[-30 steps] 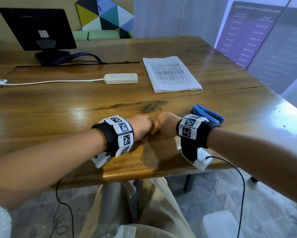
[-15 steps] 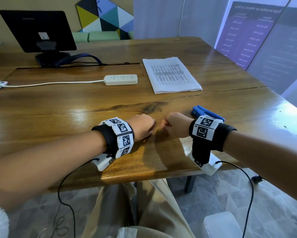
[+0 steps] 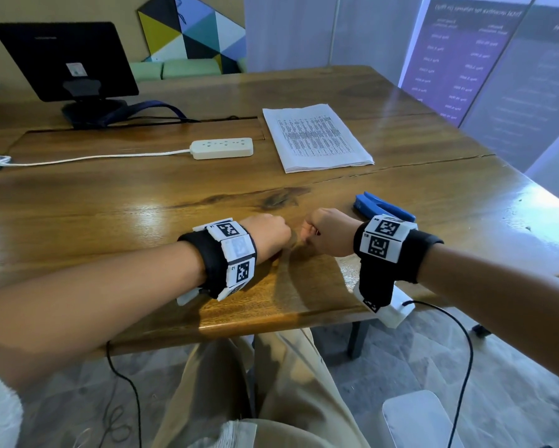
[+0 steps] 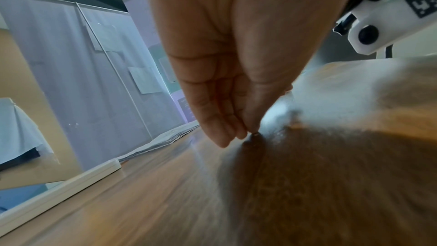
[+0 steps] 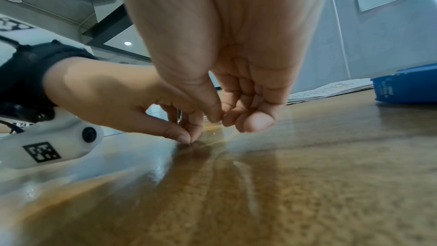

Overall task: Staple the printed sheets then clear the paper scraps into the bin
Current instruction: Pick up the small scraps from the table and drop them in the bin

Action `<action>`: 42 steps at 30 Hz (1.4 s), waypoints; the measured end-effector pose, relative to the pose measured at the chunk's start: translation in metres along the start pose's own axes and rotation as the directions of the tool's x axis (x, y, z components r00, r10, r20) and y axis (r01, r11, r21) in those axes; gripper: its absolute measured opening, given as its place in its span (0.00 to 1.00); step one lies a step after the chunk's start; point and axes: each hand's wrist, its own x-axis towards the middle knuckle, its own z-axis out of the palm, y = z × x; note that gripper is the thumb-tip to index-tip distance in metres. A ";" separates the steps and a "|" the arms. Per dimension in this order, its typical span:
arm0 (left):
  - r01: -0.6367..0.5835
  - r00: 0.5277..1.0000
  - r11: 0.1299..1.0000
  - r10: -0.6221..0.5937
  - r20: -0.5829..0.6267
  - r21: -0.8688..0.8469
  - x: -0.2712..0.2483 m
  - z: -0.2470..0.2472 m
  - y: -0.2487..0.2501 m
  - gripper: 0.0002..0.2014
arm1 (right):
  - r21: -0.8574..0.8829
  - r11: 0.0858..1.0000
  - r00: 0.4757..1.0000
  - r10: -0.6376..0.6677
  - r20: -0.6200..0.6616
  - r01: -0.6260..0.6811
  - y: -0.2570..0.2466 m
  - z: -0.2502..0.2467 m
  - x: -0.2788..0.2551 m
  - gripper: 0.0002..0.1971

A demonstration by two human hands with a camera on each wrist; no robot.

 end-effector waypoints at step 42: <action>0.110 0.990 0.991 -0.103 0.097 -0.074 0.009 0.001 0.001 0.12 | 0.015 1.000 0.998 0.011 -0.068 -0.011 0.028 0.013 -0.028 0.04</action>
